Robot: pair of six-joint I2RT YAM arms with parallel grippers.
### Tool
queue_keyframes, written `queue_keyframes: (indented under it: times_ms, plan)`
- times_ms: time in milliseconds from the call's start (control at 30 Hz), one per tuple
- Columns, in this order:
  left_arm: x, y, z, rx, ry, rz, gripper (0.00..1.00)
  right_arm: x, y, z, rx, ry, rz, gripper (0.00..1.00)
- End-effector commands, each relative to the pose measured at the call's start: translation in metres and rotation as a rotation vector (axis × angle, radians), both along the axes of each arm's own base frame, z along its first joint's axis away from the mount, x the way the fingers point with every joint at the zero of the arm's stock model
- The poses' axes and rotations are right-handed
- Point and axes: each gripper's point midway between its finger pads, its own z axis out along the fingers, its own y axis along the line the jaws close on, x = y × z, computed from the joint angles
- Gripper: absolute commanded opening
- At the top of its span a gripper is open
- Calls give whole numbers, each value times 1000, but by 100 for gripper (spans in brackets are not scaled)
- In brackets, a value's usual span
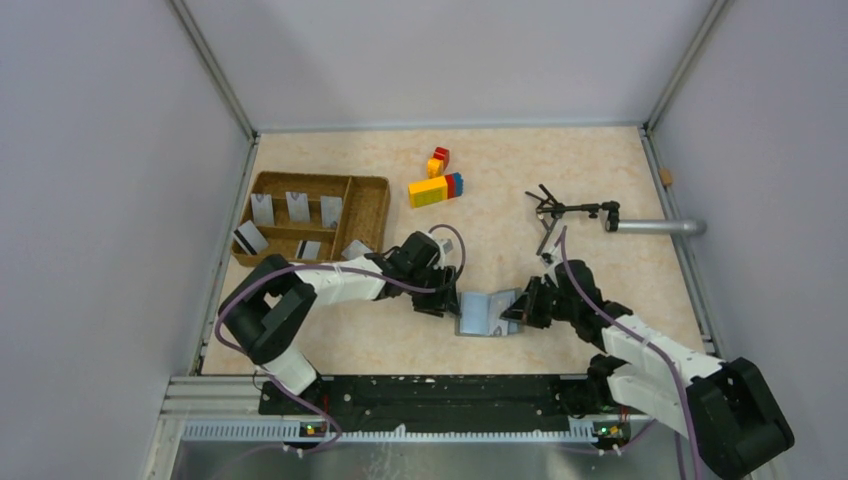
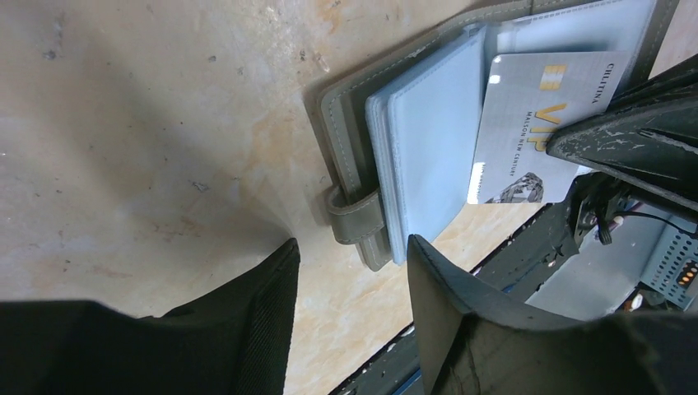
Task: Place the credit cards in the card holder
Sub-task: Insert the credit card into the card holder.
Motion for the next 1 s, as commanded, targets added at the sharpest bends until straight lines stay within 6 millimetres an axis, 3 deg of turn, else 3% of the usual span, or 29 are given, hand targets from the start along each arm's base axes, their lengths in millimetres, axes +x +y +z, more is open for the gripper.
queue_keyframes:
  times_ms: [0,333,600,967]
  plan:
    - [9,-2,-8,31,-29,12,52,9,5,8,59,-41,-3,0]
    - [7,-2,-20,48,-7,3,40,6,4,-7,58,5,7,0]
    - [6,-3,-22,44,0,1,23,3,8,-14,72,34,30,0]
    - [4,-4,-24,37,14,0,17,10,1,-26,17,40,-10,0]
